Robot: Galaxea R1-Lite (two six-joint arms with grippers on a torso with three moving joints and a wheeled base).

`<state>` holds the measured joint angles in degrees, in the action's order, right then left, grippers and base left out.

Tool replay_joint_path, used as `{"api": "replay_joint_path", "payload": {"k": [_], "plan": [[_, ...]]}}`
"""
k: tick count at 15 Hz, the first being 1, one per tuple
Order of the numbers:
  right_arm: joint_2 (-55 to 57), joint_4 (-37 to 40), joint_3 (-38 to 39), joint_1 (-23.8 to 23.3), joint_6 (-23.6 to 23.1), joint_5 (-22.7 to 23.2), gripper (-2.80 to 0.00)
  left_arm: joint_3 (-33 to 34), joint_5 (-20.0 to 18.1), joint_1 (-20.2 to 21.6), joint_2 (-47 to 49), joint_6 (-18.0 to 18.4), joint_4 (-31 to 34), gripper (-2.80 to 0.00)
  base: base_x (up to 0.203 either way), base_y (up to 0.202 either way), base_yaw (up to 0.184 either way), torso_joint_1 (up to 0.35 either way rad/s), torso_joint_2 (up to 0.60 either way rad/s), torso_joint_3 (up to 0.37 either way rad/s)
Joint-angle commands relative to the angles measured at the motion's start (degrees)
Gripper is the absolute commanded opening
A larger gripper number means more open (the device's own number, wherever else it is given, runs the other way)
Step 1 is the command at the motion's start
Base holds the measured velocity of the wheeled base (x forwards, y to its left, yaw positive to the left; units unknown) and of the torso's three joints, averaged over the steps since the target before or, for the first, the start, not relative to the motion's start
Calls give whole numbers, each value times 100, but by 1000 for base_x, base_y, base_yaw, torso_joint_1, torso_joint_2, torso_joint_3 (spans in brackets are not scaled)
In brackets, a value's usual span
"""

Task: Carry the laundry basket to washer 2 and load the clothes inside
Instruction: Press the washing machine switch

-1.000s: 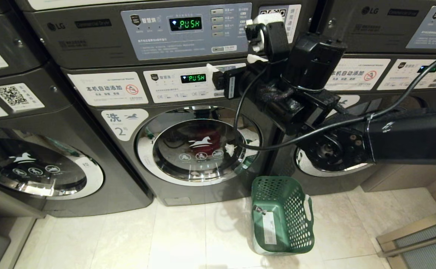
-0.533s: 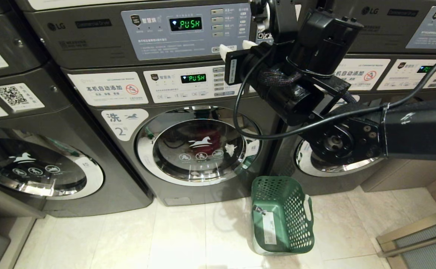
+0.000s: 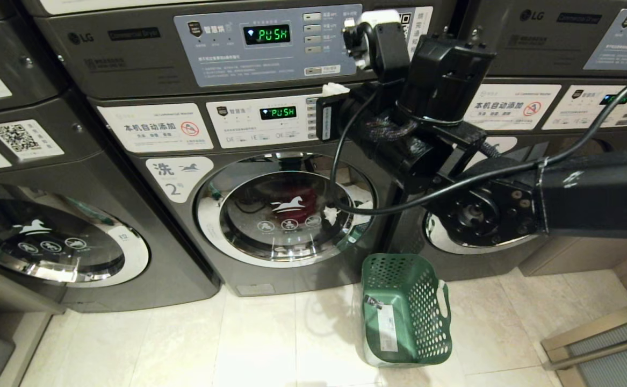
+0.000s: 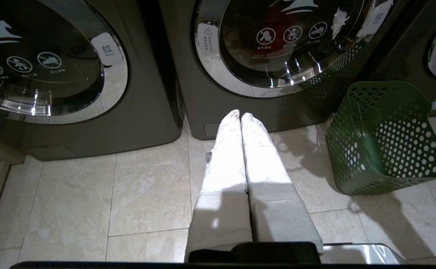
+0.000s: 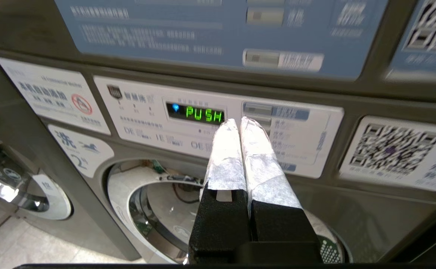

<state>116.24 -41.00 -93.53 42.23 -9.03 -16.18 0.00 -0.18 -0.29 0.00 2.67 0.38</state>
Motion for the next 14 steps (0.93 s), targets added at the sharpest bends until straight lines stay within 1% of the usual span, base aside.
{"api": "replay_joint_path", "payload": {"k": [1, 6, 10, 14], "plan": [[496, -186, -37, -37, 41, -22, -280, 9, 1, -1, 0, -3, -2, -280, 0, 0, 0, 0, 0, 0], [1176, -565, -215, -236, 125, -45, -280, 9, 18, -3, 0, -70, -3, -280, 0, 0, 0, 0, 0, 0], [1763, -1039, -766, -476, 102, -10, -280, 9, 18, 3, 0, -82, -11, -280, 0, 0, 0, 0, 0, 0], [2087, -1092, -1406, -496, 125, 65, -280, 9, 18, 3, 0, -82, -11, -280, 0, 0, 0, 0, 0, 0]]}}
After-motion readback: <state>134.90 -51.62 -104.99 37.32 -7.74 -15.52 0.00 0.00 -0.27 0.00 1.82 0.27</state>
